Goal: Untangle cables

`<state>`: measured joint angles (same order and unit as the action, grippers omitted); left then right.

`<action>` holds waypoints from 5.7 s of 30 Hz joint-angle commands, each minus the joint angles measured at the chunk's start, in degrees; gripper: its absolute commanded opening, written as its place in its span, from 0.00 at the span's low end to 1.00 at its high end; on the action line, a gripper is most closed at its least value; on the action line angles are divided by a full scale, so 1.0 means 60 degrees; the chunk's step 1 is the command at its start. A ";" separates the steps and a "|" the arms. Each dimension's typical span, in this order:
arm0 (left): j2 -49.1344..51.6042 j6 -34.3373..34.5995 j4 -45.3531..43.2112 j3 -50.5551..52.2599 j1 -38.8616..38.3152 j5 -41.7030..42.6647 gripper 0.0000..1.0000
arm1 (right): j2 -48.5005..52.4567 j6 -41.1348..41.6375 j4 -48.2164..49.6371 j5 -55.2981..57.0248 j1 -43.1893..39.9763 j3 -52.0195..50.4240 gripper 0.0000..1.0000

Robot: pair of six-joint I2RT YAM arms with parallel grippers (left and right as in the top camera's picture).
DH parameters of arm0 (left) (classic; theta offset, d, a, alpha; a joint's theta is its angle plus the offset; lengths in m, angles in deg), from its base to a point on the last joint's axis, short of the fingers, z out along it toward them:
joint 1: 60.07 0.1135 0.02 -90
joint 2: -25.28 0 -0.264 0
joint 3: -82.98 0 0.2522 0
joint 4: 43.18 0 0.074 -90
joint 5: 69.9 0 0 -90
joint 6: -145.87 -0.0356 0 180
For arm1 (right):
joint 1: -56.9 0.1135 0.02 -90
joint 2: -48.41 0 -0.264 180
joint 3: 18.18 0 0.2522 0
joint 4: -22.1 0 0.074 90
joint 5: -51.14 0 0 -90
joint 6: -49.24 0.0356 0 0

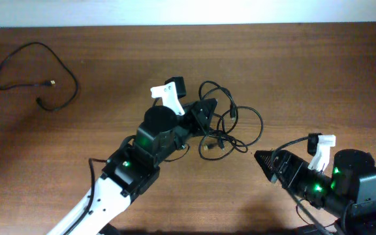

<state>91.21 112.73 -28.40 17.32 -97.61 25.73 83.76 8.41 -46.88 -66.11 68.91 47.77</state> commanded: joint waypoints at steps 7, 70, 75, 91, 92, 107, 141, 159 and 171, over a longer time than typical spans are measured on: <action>-0.0280 -0.1144 -0.3191 0.0000 -0.0007 0.3687 0.00 | 0.3082 0.1599 0.2605 0.0124 0.0062 0.0018 0.71; -0.0506 -0.0251 -0.9398 -0.0007 0.6495 0.9766 0.00 | 1.0349 0.2237 0.5686 0.1446 0.1636 0.0903 0.04; -0.0506 -0.0725 -0.7949 -0.0007 0.8892 1.0459 0.00 | 0.5778 -0.2728 0.2641 0.0645 -0.4554 0.1610 0.04; -0.0510 -0.3643 -0.2794 -0.0007 0.7883 0.8236 0.00 | 0.6018 -0.4229 0.1377 0.0958 -0.3570 0.1603 0.04; -0.0510 -0.3643 -0.2805 -0.0007 0.7879 0.8236 0.00 | 0.6098 -0.4215 0.1381 0.1413 -0.3166 0.1599 0.05; 0.3566 -0.6983 -0.1184 -0.5482 0.7996 0.1989 0.00 | 1.0204 -0.3938 0.1526 0.1413 -0.1370 0.1588 0.15; 0.9304 -1.0160 0.3723 -0.7504 0.6510 -0.0725 0.99 | 1.0196 -0.4091 0.1504 0.1410 -0.1370 0.1931 0.17; 0.5901 -0.4350 0.8051 -0.5690 -0.1326 0.0630 0.99 | 0.3748 -0.4375 -0.6991 0.4353 -0.1377 1.0316 0.99; 0.6710 0.7807 0.5074 -0.3344 -0.4102 -0.1002 0.99 | 0.2816 -0.4375 -0.7016 0.4328 -0.1377 1.0287 0.99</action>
<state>126.95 152.75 6.75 -3.49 -121.43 21.73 100.72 -18.22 -88.63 -40.78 60.34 109.73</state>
